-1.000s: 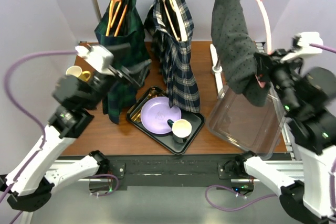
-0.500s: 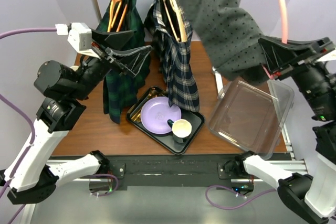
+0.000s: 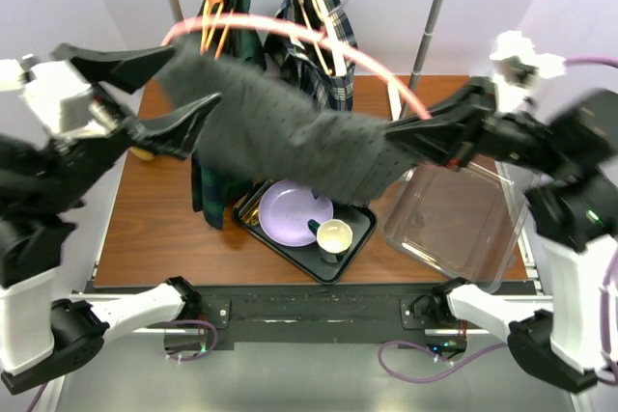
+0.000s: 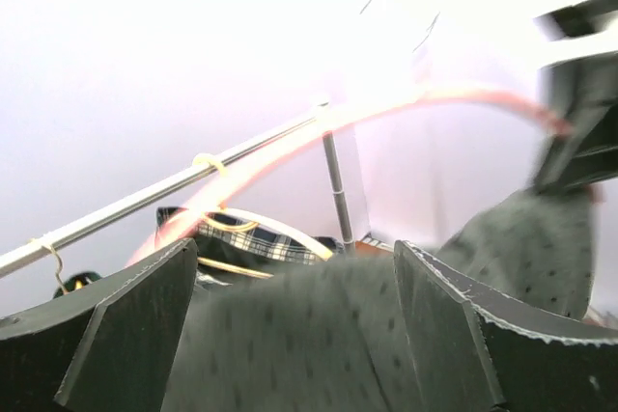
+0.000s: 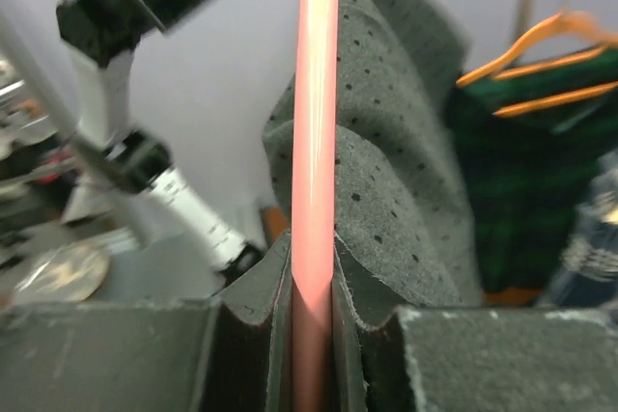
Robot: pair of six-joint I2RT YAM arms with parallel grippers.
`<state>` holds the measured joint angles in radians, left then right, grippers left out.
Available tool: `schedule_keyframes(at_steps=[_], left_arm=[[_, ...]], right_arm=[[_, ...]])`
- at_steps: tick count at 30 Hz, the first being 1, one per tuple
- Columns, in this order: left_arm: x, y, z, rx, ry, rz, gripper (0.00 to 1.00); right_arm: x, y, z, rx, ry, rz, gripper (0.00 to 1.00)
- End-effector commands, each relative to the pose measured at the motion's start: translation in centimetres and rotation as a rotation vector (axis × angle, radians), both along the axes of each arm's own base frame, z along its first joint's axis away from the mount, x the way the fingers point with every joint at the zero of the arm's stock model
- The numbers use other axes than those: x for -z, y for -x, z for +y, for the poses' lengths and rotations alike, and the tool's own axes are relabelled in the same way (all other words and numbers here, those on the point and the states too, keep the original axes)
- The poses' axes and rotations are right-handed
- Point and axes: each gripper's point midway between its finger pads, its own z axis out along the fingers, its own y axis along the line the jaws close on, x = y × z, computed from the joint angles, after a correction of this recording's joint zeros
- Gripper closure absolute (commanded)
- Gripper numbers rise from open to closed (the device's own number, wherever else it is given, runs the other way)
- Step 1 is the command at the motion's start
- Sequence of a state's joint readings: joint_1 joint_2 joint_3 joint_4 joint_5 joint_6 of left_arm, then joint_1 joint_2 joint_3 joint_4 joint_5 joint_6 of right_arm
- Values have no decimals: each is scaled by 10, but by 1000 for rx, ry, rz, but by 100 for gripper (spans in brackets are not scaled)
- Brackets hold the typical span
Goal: Remove the skirt from the hanger
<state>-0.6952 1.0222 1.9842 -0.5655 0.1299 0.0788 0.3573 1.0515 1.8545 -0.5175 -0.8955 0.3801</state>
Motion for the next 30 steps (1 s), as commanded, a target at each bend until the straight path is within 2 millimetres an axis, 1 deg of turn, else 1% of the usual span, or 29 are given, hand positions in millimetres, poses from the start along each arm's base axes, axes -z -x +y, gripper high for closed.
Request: schedule_keyframes(at_steps=[1, 3, 4, 5, 6, 7, 8, 9, 10, 11, 12, 15, 16, 19, 21, 22, 24, 25, 26, 27, 29, 30], left_arm=[[5, 36, -2, 122, -114, -44, 11], [4, 49, -4, 181, -107, -61, 10], [6, 56, -9, 228, -113, -68, 10], [6, 57, -12, 248, -111, -63, 9], [11, 52, -19, 262, -126, -46, 9], [16, 48, -25, 269, -140, -27, 9], [23, 40, -28, 258, -158, -1, 10], [29, 27, -35, 241, -174, 28, 10], [34, 17, -37, 216, -182, 52, 11], [37, 12, -41, 212, -196, 62, 12], [42, 5, -48, 223, -211, 76, 12], [46, 8, -65, 312, -226, 74, 13], [47, 14, -70, 357, -230, 66, 14], [46, 21, -78, 422, -223, 54, 14], [49, 26, -83, 471, -230, 58, 18], [50, 27, -84, 482, -229, 62, 28], [56, 31, -91, 533, -229, 76, 37], [57, 32, -94, 552, -230, 77, 43], [64, 31, -98, 571, -240, 93, 47], [66, 34, -99, 591, -247, 93, 59], [68, 35, -101, 609, -255, 94, 76], [69, 37, -101, 620, -257, 94, 100]], right_arm=[[-9, 38, 4, -186, -8, -111, 100], [0, 38, 6, -217, 8, -96, 100], [2, 40, 6, -230, 12, -100, 100], [4, 39, 7, -235, 15, -96, 100], [9, 37, 8, -240, 21, -85, 100], [12, 41, 8, -269, 29, -97, 100], [14, 43, 8, -283, 33, -97, 100], [20, 42, 9, -299, 38, -86, 100], [20, 47, 8, -310, 38, -105, 100], [22, 49, 8, -322, 43, -108, 100], [25, 49, 8, -325, 46, -107, 100], [27, 50, 9, -342, 54, -107, 100], [27, 50, 9, -346, 55, -111, 100], [29, 49, 11, -366, 61, -111, 100], [31, 47, 12, -372, 63, -112, 100], [31, 47, 12, -369, 63, -110, 100], [33, 44, 13, -370, 65, -102, 100], [34, 43, 13, -374, 66, -100, 100], [34, 44, 14, -378, 66, -101, 100], [36, 42, 14, -377, 67, -97, 100], [38, 41, 14, -371, 66, -95, 100], [38, 40, 15, -371, 66, -95, 100]])
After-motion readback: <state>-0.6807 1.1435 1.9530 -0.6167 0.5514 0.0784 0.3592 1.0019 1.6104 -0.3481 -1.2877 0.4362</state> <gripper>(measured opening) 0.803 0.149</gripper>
